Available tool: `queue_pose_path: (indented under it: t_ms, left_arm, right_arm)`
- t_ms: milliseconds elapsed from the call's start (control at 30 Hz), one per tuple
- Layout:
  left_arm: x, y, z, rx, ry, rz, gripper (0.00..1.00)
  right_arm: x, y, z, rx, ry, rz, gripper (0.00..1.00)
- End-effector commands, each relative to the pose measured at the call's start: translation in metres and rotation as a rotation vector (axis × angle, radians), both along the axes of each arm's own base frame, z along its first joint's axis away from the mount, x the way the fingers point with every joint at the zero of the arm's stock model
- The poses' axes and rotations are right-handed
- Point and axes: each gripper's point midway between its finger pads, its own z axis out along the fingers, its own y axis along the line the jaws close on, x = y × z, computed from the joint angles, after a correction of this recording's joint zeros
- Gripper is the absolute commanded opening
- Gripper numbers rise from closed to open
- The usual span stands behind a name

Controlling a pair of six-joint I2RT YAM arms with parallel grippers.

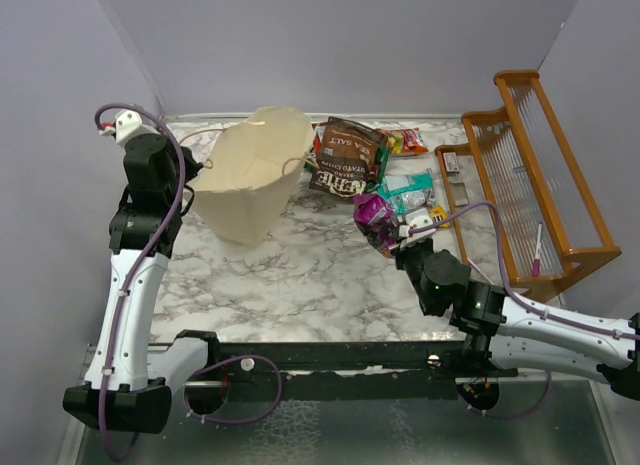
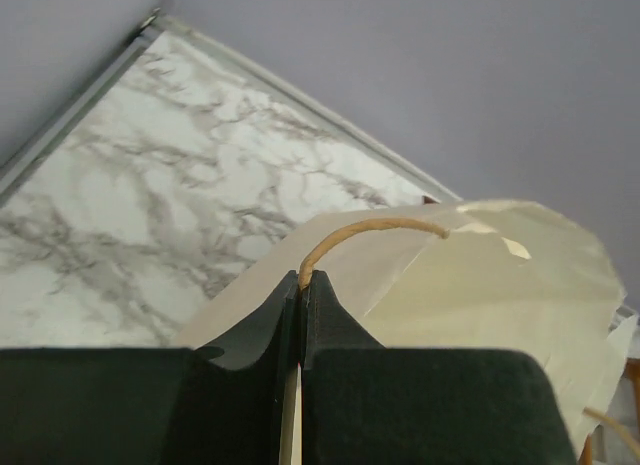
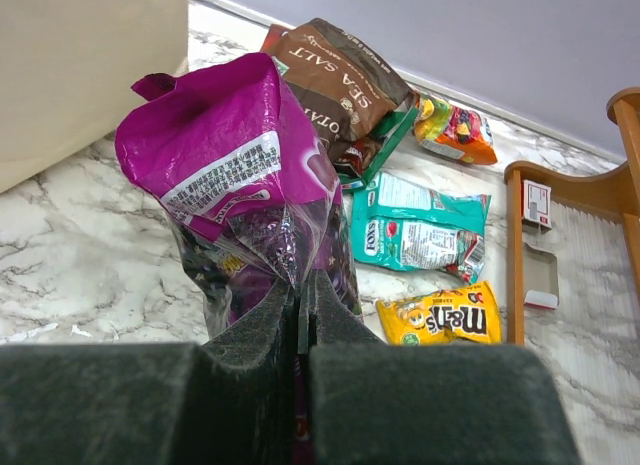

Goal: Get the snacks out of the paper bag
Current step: Adjust the paper bag at the center of the board.

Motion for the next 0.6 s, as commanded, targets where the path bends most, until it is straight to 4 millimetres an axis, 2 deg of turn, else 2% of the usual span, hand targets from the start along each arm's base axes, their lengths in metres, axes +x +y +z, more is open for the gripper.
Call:
queue_pose_path:
  t_ms: [0, 133, 233, 333, 467, 567]
  left_arm:
    - [-0.022, 0.043, -0.021, 0.048, 0.047, 0.152, 0.02]
    - [-0.034, 0.064, -0.019, 0.136, 0.066, 0.227, 0.02]
    - [-0.039, 0.067, -0.011, 0.176, 0.056, 0.231, 0.08]
    - [-0.046, 0.067, -0.005, 0.188, 0.041, 0.223, 0.23]
    - [-0.059, 0.058, 0.008, 0.191, -0.014, 0.167, 0.50]
    - [-0.071, 0.050, 0.020, 0.187, -0.061, 0.120, 0.61]
  right_arm:
    - [0.002, 0.002, 0.028, 0.118, -0.045, -0.005, 0.01]
    - [0.003, 0.006, 0.025, 0.106, -0.040, 0.000, 0.01]
    - [0.004, 0.010, 0.020, 0.096, -0.028, 0.007, 0.01]
    - [0.005, 0.015, 0.013, 0.079, -0.016, 0.010, 0.01]
    - [0.008, 0.024, 0.004, 0.042, -0.005, 0.019, 0.01]
    - [0.013, 0.031, -0.007, -0.016, 0.006, 0.023, 0.01]
